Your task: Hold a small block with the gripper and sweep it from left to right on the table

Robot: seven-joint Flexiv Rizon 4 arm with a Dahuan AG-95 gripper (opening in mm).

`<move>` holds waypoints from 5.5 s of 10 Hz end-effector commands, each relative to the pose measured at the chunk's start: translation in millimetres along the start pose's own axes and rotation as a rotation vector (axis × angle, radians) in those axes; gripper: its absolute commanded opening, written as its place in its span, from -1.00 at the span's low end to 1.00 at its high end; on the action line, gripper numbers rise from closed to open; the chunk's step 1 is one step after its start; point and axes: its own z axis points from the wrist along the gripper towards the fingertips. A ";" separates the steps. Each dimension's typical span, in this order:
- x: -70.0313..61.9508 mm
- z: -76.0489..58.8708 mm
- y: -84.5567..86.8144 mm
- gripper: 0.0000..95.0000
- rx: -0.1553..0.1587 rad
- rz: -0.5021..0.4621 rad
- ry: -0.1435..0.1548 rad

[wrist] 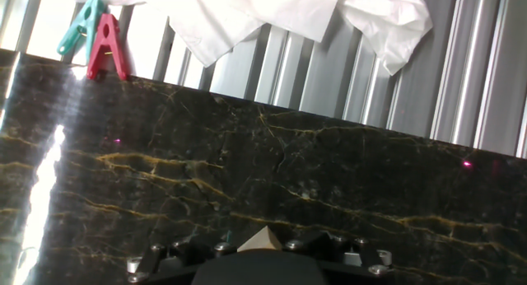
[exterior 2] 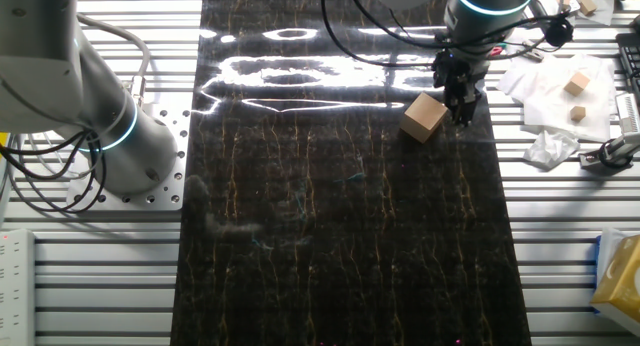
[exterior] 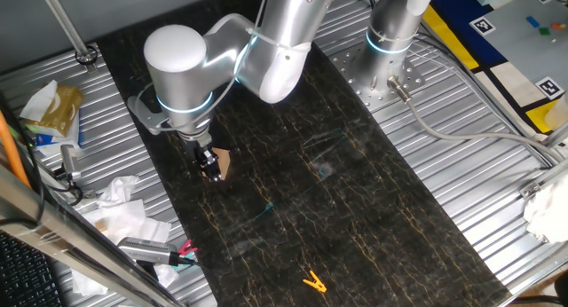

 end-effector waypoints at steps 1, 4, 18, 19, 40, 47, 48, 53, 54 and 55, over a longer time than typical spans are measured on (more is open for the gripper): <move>0.0 -0.8 0.2 0.60 -0.006 0.013 -0.001; 1.1 0.1 0.1 0.60 -0.034 0.035 -0.004; 14.0 2.5 0.5 1.00 -0.093 0.059 -0.012; 16.4 3.2 0.7 1.00 -0.093 0.059 -0.011; 16.2 17.2 57.1 1.00 -0.111 0.159 -0.022; 2.1 14.8 93.0 1.00 -0.110 0.200 -0.024; 0.9 14.7 97.6 1.00 -0.109 0.208 -0.024; -0.2 14.0 117.6 1.00 -0.108 0.250 -0.031; -0.6 13.6 120.3 1.00 -0.108 0.255 -0.031; -1.1 13.4 122.2 1.00 -0.106 0.258 -0.031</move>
